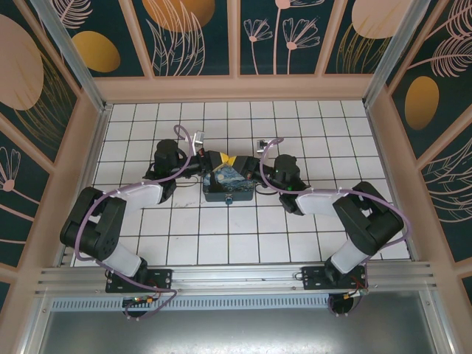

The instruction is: Unlock the padlock with the key

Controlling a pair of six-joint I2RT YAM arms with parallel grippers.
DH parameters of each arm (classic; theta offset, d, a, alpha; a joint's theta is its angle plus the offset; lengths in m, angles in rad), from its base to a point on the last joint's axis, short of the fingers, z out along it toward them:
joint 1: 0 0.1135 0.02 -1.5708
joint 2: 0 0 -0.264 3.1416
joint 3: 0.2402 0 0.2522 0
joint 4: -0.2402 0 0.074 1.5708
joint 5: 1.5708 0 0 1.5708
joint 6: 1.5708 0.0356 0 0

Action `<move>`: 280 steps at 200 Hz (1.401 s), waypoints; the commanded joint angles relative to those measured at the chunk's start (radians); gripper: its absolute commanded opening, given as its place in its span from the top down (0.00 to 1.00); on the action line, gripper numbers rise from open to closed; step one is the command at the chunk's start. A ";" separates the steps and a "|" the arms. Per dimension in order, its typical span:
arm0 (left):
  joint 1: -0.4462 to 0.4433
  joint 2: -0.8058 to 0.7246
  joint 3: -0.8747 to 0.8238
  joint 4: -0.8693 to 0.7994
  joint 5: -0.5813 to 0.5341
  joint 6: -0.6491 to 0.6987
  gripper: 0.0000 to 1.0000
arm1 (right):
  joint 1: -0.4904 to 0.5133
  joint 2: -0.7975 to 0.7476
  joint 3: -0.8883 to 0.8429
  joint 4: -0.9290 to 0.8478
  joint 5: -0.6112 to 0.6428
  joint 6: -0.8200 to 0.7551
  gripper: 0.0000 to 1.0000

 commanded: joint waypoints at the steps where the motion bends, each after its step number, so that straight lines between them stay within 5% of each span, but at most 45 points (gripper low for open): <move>1: -0.006 0.015 -0.002 0.055 0.008 -0.008 1.00 | 0.019 0.018 0.026 0.068 -0.043 0.013 0.80; 77: -0.006 0.024 0.002 0.052 0.002 -0.013 1.00 | 0.034 0.025 0.026 0.078 -0.045 0.016 0.81; 137: -0.006 0.026 0.001 0.048 -0.007 -0.017 1.00 | 0.039 0.043 0.027 0.119 -0.062 0.047 1.00; 160: -0.006 0.025 0.002 0.049 -0.011 -0.021 1.00 | 0.045 0.047 0.026 0.129 -0.059 0.056 1.00; 194: -0.006 -0.007 -0.009 0.023 -0.074 -0.030 0.41 | 0.048 0.027 0.000 0.117 -0.008 0.075 1.00; 206: -0.006 -0.026 -0.017 0.011 -0.110 -0.038 0.30 | 0.049 0.016 -0.013 0.110 0.012 0.081 1.00; 244: -0.006 -0.063 -0.059 0.033 -0.198 -0.102 0.26 | 0.055 -0.022 -0.047 0.092 0.084 0.109 1.00; 280: -0.006 -0.086 -0.121 0.101 -0.256 -0.170 0.36 | 0.067 -0.036 -0.083 0.128 0.151 0.184 1.00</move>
